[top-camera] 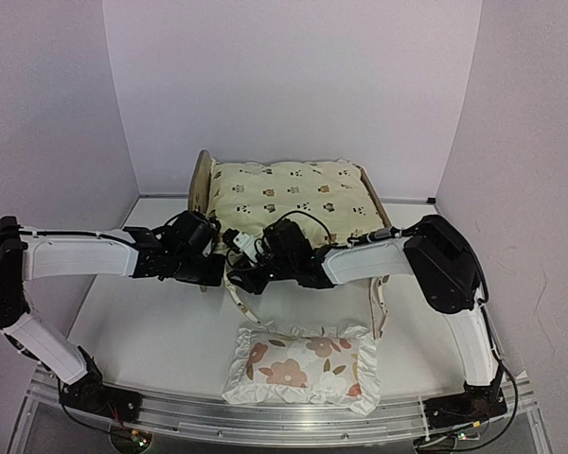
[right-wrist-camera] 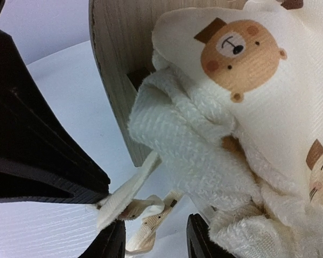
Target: Set up the pet bed
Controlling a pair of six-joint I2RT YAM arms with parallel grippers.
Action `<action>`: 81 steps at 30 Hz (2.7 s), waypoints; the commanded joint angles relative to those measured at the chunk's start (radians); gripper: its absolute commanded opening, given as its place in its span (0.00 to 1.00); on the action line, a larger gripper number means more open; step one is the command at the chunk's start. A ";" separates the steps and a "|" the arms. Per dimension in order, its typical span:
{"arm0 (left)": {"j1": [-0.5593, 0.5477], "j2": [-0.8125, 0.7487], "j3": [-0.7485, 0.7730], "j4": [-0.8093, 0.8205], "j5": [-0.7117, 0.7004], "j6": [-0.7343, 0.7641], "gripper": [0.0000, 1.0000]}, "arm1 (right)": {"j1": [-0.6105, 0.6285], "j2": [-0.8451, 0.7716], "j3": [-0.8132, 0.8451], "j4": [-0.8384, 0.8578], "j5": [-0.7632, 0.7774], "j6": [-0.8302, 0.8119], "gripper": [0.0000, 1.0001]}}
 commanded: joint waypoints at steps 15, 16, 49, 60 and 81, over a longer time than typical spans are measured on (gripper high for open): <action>0.017 -0.013 0.108 -0.052 0.049 0.032 0.00 | 0.006 0.043 0.069 0.090 -0.096 -0.027 0.51; 0.017 -0.012 0.111 -0.052 0.051 0.033 0.00 | 0.006 0.045 0.069 0.096 -0.100 -0.028 0.50; 0.026 -0.037 0.092 -0.114 -0.001 -0.005 0.64 | 0.006 0.064 0.052 0.164 0.024 0.010 0.00; -0.066 -0.110 0.000 -0.135 0.023 -0.065 0.71 | 0.007 0.046 0.051 0.101 0.124 0.072 0.00; -0.082 0.110 -0.102 0.220 0.024 -0.226 0.55 | 0.007 0.049 0.095 0.018 0.243 0.234 0.00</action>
